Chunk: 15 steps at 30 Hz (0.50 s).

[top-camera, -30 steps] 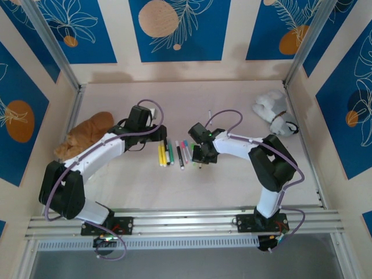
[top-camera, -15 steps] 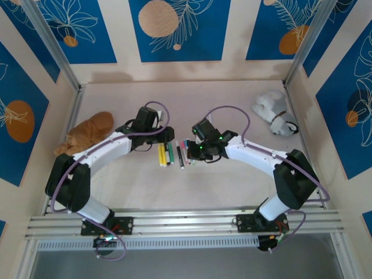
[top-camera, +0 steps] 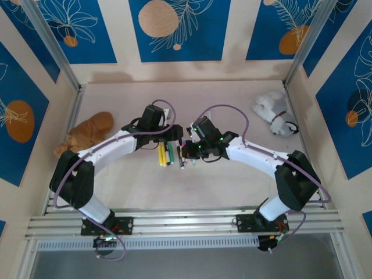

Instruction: Open the pen caps

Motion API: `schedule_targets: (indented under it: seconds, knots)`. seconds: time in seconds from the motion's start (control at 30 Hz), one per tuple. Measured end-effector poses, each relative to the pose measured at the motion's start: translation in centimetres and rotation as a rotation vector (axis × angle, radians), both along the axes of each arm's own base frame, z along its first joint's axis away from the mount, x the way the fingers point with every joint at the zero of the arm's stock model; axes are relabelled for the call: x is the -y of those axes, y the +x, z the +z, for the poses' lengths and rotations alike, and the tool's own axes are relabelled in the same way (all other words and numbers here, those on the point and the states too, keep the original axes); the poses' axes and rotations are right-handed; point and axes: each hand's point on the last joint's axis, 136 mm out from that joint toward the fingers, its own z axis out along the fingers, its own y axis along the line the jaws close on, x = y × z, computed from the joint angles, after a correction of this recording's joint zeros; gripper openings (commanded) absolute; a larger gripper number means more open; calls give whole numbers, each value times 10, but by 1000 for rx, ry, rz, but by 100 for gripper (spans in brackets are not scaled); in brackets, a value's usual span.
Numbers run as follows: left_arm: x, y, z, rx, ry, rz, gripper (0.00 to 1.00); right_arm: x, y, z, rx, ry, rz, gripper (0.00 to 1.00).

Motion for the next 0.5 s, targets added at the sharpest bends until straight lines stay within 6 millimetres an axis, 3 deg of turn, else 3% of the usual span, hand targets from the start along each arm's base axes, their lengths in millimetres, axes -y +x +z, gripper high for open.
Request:
schedule_targets:
  seconds: [0.23,0.5]
  knots:
    - [9,-2,-3,-21,-9,-15,50,-4,4,11,27,18,6,0]
    - [18,-3,0,-28,-35,-28,14,-9,7,21,48,34,13,0]
